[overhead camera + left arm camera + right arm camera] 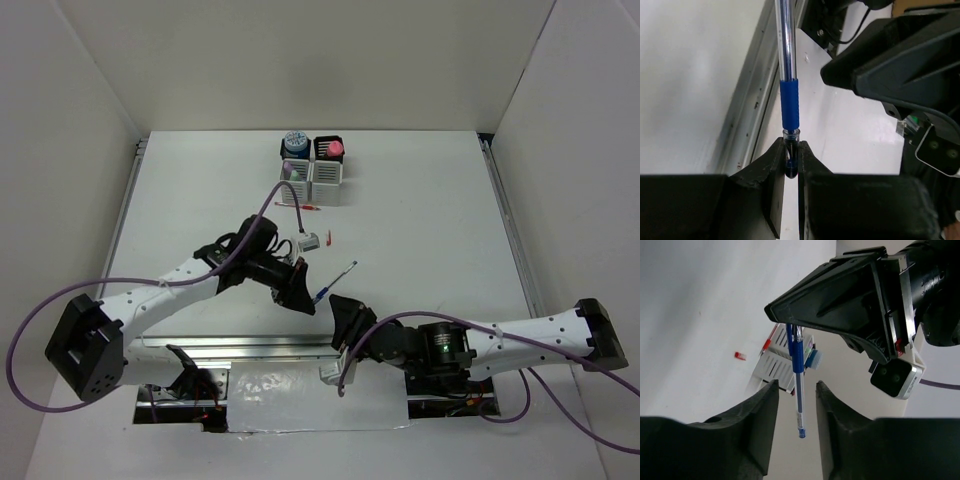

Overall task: Sort the stationery into containers
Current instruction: Close the pen cap on the pen.

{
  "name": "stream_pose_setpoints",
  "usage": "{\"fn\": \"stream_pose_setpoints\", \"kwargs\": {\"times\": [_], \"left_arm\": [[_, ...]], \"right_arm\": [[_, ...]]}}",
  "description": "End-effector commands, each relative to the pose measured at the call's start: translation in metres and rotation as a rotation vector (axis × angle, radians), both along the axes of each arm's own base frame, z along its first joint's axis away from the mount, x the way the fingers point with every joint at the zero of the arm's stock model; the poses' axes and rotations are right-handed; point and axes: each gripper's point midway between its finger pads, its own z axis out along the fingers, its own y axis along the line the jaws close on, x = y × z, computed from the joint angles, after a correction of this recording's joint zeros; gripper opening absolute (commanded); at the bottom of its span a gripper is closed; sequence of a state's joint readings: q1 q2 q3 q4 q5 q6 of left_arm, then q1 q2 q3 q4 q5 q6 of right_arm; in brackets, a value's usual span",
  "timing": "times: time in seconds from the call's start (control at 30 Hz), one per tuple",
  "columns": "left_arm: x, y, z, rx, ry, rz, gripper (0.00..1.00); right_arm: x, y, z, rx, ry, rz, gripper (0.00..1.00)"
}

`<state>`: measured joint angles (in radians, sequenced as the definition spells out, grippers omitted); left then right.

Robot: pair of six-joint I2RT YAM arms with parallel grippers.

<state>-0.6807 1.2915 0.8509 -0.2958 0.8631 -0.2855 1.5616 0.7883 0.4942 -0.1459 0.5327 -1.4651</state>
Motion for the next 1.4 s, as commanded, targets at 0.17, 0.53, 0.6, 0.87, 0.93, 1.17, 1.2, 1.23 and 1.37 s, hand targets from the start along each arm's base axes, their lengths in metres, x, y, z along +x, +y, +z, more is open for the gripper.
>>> {"fn": "stream_pose_setpoints", "kwargs": {"times": [0.17,0.53,0.6,0.87,0.93,1.17,1.2,1.23,1.37], "left_arm": [[0.018,-0.001,0.012,-0.055,-0.148,0.02,0.0],[0.085,0.039,0.072,-0.142,-0.464,0.296,0.0],[0.086,0.046,0.089,-0.192,-0.534,0.313,0.0],[0.089,0.053,0.115,-0.287,-0.563,0.328,0.0],[0.09,0.054,0.123,-0.299,-0.595,0.324,0.0],[0.095,0.05,0.146,-0.347,-0.611,0.349,0.0],[0.094,0.048,0.149,-0.357,-0.604,0.346,0.0],[0.094,0.047,0.152,-0.363,-0.607,0.347,0.0],[0.096,0.046,0.158,-0.368,-0.596,0.359,0.0]], "right_arm": [[-0.003,0.007,0.032,0.104,-0.014,0.026,0.48],[0.019,-0.016,0.078,0.562,0.563,-0.253,0.61],[0.029,-0.023,0.11,0.737,0.758,-0.321,0.61],[0.091,-0.024,0.206,1.106,1.425,-0.333,0.62],[0.111,-0.036,0.239,1.222,1.542,-0.317,0.62],[0.133,0.0,0.257,1.205,1.861,-0.193,0.62],[0.132,0.008,0.258,1.193,1.885,-0.176,0.62],[0.134,0.011,0.256,1.194,1.909,-0.178,0.62],[0.136,0.027,0.252,1.166,1.963,-0.162,0.64]]}}
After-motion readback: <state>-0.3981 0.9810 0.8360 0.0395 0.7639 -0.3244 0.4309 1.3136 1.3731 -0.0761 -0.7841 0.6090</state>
